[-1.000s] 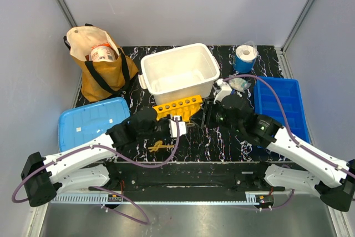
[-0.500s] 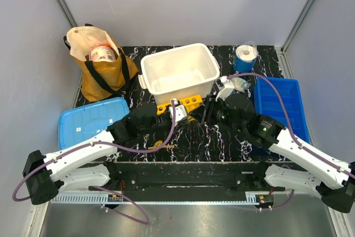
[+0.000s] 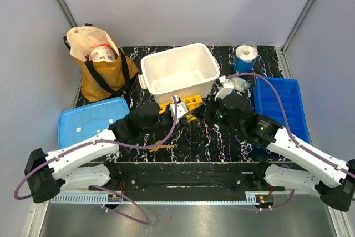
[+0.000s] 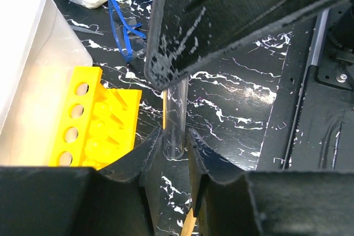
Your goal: Organize the chemistry lab equipment
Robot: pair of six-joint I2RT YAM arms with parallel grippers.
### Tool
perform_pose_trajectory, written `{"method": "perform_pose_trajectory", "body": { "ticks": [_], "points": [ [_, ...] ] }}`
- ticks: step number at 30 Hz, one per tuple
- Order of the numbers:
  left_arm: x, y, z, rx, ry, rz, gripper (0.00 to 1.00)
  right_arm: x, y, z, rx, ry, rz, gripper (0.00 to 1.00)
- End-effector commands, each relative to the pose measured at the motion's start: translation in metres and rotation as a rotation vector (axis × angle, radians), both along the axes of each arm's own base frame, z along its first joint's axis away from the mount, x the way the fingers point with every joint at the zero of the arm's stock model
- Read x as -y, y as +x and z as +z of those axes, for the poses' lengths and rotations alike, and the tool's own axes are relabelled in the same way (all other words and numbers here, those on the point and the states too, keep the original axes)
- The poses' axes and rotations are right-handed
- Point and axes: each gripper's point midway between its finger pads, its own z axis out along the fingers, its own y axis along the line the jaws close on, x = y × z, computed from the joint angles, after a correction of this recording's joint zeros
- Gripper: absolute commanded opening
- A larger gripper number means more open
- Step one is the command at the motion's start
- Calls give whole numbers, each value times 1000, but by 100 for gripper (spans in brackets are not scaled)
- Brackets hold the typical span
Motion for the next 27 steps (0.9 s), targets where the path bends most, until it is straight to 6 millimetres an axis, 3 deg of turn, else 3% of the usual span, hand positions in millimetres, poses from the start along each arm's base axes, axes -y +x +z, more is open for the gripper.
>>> {"method": "perform_pose_trajectory", "body": {
  "ticks": [1, 3, 4, 5, 11, 15, 18, 21, 27],
  "points": [
    [-2, 8, 28, 52, -57, 45, 34, 12, 20, 10, 76, -32, -106, 14],
    [-9, 9, 28, 66, -52, 71, 50, 17, 28, 9, 97, -72, -141, 13],
    [-13, 10, 29, 72, -48, 86, 82, 20, 33, 8, 110, -99, -162, 13],
    [-18, 11, 30, 79, -46, 102, 99, 22, 38, 7, 121, -126, -181, 13],
    [-59, 28, 38, 73, -34, 287, 99, 15, 63, -8, 138, -275, -213, 13],
    [-95, 48, 41, -26, -83, 458, 99, -5, 75, -16, 153, -288, -181, 13],
    [-129, 67, 43, -148, -153, 684, 99, -24, 82, -19, 167, -291, -129, 13],
    [-167, 82, 38, -275, -179, 905, 99, -40, 89, -24, 181, -302, -94, 13],
    [-205, 94, 15, -409, -159, 1076, 99, -66, 100, -34, 230, -296, -34, 13]
  ]
}}
